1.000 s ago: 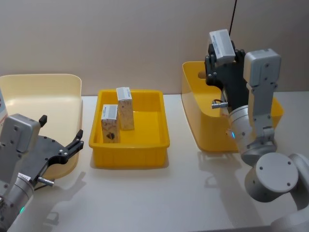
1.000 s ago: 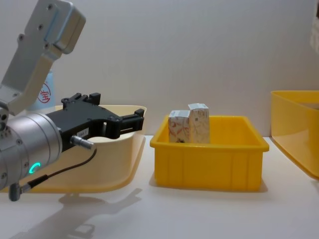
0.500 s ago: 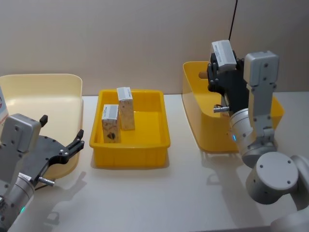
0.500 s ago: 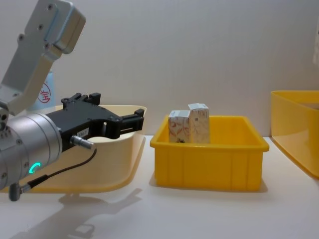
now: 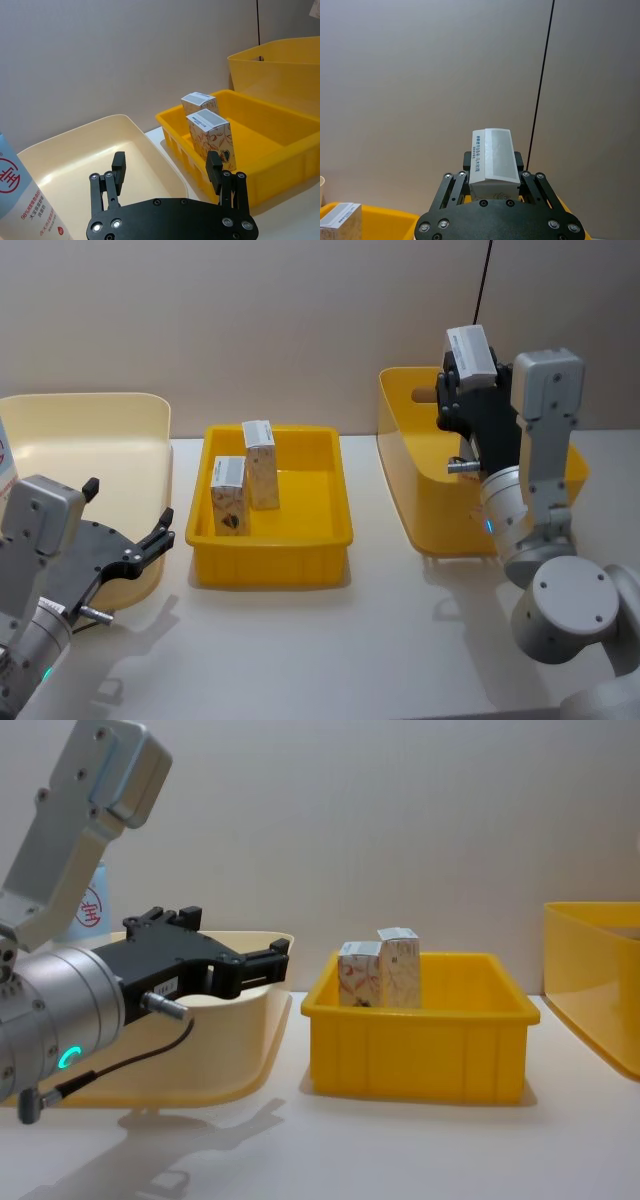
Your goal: Bimanual collaborative sorting of washing and personal care products
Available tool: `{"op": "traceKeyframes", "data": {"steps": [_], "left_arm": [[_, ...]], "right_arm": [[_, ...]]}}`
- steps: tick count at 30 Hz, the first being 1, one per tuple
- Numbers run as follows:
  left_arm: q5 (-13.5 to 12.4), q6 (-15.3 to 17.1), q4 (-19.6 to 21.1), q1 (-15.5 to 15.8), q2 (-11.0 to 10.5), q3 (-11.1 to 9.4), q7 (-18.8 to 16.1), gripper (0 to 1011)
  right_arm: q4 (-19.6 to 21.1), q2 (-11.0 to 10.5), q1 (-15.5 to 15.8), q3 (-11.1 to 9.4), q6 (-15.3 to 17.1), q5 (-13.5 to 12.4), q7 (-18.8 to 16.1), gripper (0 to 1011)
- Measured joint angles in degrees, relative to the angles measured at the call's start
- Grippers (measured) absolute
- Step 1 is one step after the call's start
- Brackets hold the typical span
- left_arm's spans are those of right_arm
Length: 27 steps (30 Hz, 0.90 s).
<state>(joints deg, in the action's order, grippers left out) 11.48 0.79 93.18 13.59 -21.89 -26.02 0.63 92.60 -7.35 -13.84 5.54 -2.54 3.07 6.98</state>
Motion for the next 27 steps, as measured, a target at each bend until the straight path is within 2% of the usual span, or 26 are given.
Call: {"op": "traceKeyframes", "data": {"steps": [27], "left_arm": [[0.0, 0.0, 0.0, 0.0, 0.0, 0.0, 0.0, 1000]], "right_arm": [[0.0, 1.2, 1.7, -0.8, 2.2, 0.9, -1.2, 421]]}}
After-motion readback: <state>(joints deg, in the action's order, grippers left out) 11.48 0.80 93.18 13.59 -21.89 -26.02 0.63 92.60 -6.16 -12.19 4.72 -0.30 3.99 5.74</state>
